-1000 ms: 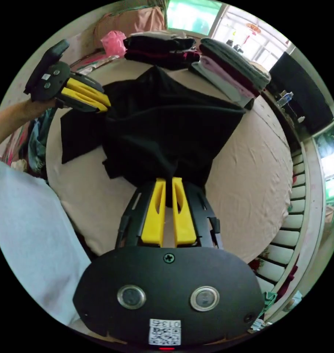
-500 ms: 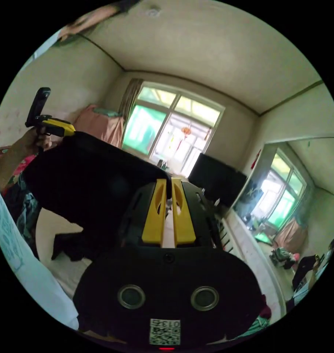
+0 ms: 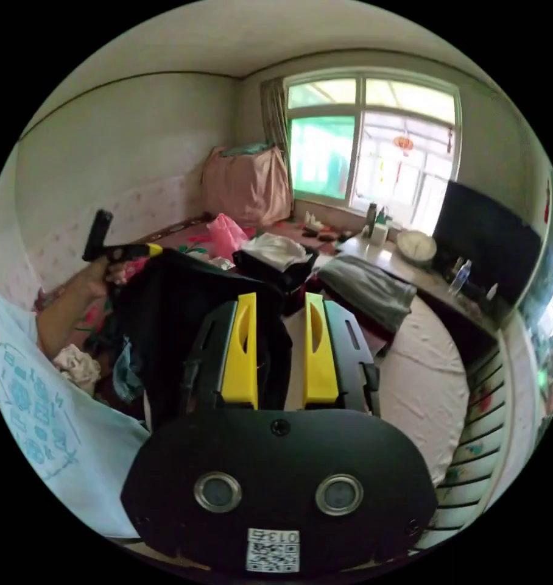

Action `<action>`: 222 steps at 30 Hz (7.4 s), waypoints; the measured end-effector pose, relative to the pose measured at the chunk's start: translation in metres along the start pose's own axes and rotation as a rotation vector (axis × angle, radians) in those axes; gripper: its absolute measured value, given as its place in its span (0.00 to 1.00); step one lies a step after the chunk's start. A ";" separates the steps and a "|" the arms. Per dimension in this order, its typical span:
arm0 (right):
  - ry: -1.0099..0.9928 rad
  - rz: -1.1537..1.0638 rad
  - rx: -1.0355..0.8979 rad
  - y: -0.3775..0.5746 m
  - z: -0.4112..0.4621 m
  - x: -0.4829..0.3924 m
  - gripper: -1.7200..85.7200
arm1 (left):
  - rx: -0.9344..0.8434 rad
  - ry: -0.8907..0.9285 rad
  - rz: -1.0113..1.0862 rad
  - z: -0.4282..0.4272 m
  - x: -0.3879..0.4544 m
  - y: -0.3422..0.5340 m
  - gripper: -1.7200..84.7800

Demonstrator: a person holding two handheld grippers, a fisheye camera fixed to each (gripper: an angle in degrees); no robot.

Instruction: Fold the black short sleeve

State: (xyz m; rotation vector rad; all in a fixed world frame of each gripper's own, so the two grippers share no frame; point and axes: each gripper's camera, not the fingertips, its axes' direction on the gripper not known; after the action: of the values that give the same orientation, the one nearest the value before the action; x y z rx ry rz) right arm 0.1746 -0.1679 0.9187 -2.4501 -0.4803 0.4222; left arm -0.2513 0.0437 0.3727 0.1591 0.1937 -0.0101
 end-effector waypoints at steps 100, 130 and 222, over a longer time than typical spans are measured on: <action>0.601 -0.278 0.587 -0.080 -0.166 -0.054 0.03 | 0.351 0.178 0.579 -0.112 0.217 0.087 0.03; 0.160 0.638 -0.536 0.281 0.098 0.052 0.15 | -0.484 -0.519 -0.504 -0.024 -0.162 0.259 0.10; 0.295 0.297 0.448 0.276 -0.267 0.152 0.02 | 0.162 0.275 0.355 -0.278 -0.046 0.052 0.02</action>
State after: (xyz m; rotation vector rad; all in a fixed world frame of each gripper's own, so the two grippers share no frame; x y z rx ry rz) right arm 0.4826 -0.4431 0.9273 -2.0949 0.0990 0.2462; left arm -0.3483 0.1394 0.1202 0.3549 0.4371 0.3511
